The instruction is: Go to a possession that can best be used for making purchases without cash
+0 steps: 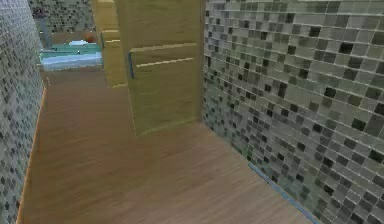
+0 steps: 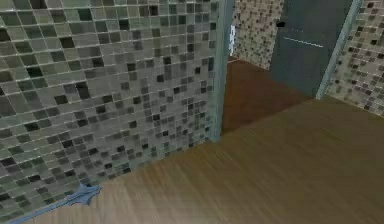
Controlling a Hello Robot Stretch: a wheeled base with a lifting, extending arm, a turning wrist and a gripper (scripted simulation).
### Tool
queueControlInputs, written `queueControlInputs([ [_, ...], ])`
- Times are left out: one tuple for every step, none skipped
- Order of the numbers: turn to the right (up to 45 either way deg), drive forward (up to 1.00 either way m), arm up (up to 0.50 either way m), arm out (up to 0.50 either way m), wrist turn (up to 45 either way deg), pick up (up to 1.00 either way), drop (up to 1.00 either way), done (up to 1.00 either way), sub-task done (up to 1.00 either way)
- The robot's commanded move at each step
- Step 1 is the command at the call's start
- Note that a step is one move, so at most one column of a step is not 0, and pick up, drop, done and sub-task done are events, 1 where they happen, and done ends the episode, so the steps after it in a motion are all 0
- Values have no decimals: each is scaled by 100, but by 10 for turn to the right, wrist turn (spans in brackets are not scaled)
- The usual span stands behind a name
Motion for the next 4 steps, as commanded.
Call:
queueControlInputs([
  [450, 0, 0, 0, 0, 0, 0, 0, 0],
  [450, 0, 0, 0, 0, 0, 0, 0, 0],
  [330, 0, 0, 0, 0, 0, 0, 0, 0],
  [0, 100, 0, 0, 0, 0, 0, 0, 0],
])
